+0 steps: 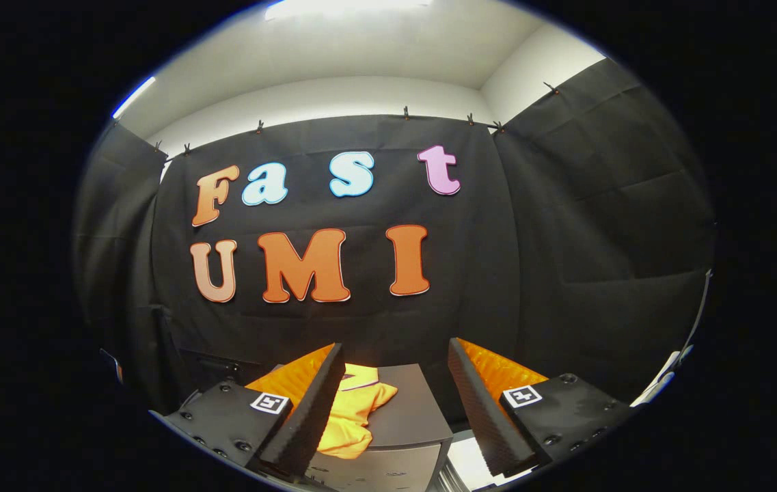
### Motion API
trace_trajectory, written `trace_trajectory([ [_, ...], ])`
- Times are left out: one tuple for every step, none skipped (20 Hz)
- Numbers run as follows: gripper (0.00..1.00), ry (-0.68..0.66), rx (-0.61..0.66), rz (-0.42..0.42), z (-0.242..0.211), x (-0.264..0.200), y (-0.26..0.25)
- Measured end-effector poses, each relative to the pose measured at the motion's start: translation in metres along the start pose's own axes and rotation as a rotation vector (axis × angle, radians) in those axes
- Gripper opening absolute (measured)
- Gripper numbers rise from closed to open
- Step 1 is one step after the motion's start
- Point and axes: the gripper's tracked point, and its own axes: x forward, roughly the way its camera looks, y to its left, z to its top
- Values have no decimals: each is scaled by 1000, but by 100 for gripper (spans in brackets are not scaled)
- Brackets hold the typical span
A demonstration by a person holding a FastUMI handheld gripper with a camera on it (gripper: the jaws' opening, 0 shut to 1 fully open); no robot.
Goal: Put the clothes into the washing machine and then close the washing machine lid.
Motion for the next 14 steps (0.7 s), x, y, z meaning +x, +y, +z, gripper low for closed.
trace_trajectory([
  [98,1,-5,-3,2,-1,-2],
  [98,1,-7,-6,2,1,-2],
  [98,4,-6,-7,2,1,-3],
  [98,5,-4,-7,2,-1,-3],
  [98,5,-2,-7,2,-3,-3],
  [98,6,0,-9,2,-3,-3],
  [98,6,1,-12,3,-4,-7],
  [98,6,2,-15,3,-4,-7],
  [98,6,4,-17,3,-6,-8],
  [98,5,6,-16,3,-6,-8],
  [98,2,8,-16,5,-8,-7],
  [98,-1,8,-17,6,-9,-8],
  [98,-2,7,-19,7,-8,-9],
  [98,-3,6,-21,8,-8,-9],
])
